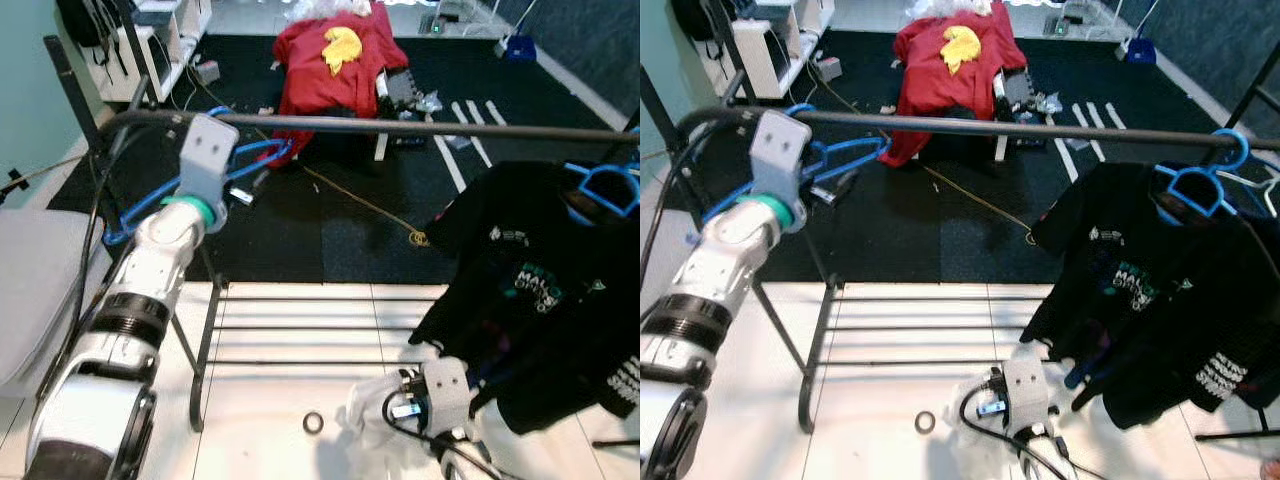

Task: Hang hanger

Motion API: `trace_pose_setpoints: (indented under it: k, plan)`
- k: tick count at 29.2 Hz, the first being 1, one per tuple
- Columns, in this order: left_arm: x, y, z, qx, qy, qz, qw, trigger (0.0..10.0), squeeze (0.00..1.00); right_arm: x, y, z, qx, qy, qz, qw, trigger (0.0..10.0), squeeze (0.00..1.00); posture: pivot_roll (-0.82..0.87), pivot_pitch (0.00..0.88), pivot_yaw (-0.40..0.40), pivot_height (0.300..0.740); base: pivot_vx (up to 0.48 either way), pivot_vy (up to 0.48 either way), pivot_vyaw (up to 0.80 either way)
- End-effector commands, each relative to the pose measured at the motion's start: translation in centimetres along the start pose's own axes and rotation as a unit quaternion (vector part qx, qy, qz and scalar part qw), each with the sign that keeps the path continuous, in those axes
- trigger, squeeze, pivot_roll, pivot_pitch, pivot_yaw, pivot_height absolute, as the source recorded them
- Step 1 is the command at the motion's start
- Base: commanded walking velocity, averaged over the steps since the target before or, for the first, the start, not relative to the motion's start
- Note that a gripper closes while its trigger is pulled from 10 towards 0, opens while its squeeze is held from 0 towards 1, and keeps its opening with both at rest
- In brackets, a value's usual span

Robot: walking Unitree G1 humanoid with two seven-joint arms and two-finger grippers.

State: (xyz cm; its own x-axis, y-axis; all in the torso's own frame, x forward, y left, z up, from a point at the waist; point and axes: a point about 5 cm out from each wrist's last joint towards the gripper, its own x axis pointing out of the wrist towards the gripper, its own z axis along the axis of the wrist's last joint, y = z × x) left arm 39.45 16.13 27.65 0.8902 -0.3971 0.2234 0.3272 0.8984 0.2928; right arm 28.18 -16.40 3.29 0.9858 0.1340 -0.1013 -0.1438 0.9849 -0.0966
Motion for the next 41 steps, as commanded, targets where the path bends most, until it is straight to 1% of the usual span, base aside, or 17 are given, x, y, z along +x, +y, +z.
trace_pose_setpoints:
  k: [1,2,4,8,11,17,18,19,22,27,32,33,37,38,39,40,41]
  plan:
    - [-1.3,0.0,0.5,0.005,-0.021,-0.028,0.999,10.0,0.0,-0.4,0.1,-0.5,0.001,0.006,0.002,1.0,10.0,0.0,-0.16,0.157,0.063,0.74,0.0,0.0,0.0]
    - [-1.3,0.0,0.5,0.005,-0.021,-0.028,0.999,10.0,0.0,-0.4,0.1,-0.5,0.001,0.006,0.002,1.0,10.0,0.0,-0.16,0.157,0.063,0.74,0.0,0.0,0.0]
    - [-2.2,-0.1,0.4,0.018,-0.024,-0.034,0.999,10.0,0.0,-0.4,0.1,-0.5,0.001,0.007,0.004,1.0,10.0,0.0,-0.16,0.162,0.056,0.74,0.0,0.0,0.0]
    - [-3.6,0.8,1.2,0.039,-0.037,-0.016,0.998,10.0,0.0,-0.3,0.2,-0.5,-0.002,0.009,0.012,1.0,10.0,0.0,-0.14,0.171,0.041,0.74,0.0,0.0,0.0]
    - [-4.0,1.6,1.7,0.048,-0.039,-0.006,0.998,10.0,0.0,-0.2,0.3,-0.4,-0.003,0.01,0.017,1.0,10.0,0.0,-0.14,0.175,0.039,0.74,0.0,0.0,0.0]
    - [-4.2,2.3,2.1,0.047,-0.035,0.015,0.998,10.0,0.0,-0.1,0.3,-0.3,-0.003,0.009,0.019,1.0,10.0,0.0,-0.14,0.176,0.037,0.74,0.0,0.0,0.0]
    - [-3.7,2.3,1.7,0.047,-0.013,0.028,0.998,10.0,0.0,-0.1,0.4,-0.3,-0.002,0.009,0.019,1.0,10.0,0.0,-0.14,0.177,0.041,0.74,0.0,0.0,0.0]
    - [-3.7,2.3,1.7,0.047,-0.013,0.028,0.998,10.0,0.0,-0.1,0.4,-0.3,-0.002,0.009,0.019,1.0,10.0,0.0,-0.14,0.177,0.041,0.74,0.0,0.0,0.0]
    - [-2.1,2.0,0.5,0.054,0.027,0.056,0.997,10.0,0.0,-0.1,0.5,-0.3,-0.001,0.009,0.019,1.0,10.0,0.0,-0.15,0.178,0.045,0.74,0.0,0.0,0.0]
    - [-0.2,1.8,0.2,0.046,0.037,0.088,0.994,10.0,0.0,-0.2,0.4,-0.4,0.0,0.008,0.015,1.0,10.0,0.0,-0.16,0.177,0.056,0.74,0.0,0.0,0.0]
    - [0.4,1.6,0.2,0.04,0.043,0.087,0.994,10.0,0.0,-0.3,0.3,-0.4,0.001,0.008,0.011,1.0,10.0,0.0,-0.17,0.176,0.06,0.74,0.0,0.0,0.0]
    - [0.7,1.4,0.2,0.03,0.046,0.074,0.996,10.0,0.0,-0.4,0.2,-0.5,0.001,0.008,0.009,1.0,10.0,0.0,-0.17,0.176,0.062,0.74,0.0,0.0,0.0]
    - [0.7,1.4,0.2,0.03,0.046,0.074,0.996,10.0,0.0,-0.4,0.2,-0.5,0.001,0.008,0.009,1.0,10.0,0.0,-0.17,0.176,0.062,0.74,0.0,0.0,0.0]
    - [1.1,0.8,0.1,0.021,0.05,0.05,0.997,10.0,0.0,-0.4,0.2,-0.5,0.001,0.009,0.008,1.0,10.0,0.0,-0.17,0.175,0.065,0.74,0.0,0.0,0.0]
    - [1.1,0.8,0.1,0.021,0.05,0.05,0.997,10.0,0.0,-0.4,0.2,-0.5,0.001,0.009,0.008,1.0,10.0,0.0,-0.17,0.175,0.065,0.74,0.0,0.0,0.0]
    - [1.7,0.2,0.0,0.019,0.062,0.046,0.997,8.1,0.0,-0.4,0.3,-0.5,0.002,0.008,0.008,1.0,10.0,0.0,-0.16,0.172,0.067,0.74,0.0,0.0,0.0]
    - [1.7,0.2,0.0,0.019,0.062,0.046,0.997,8.1,0.0,-0.4,0.3,-0.5,0.002,0.008,0.008,1.0,10.0,0.0,-0.16,0.172,0.067,0.74,0.0,0.0,0.0]
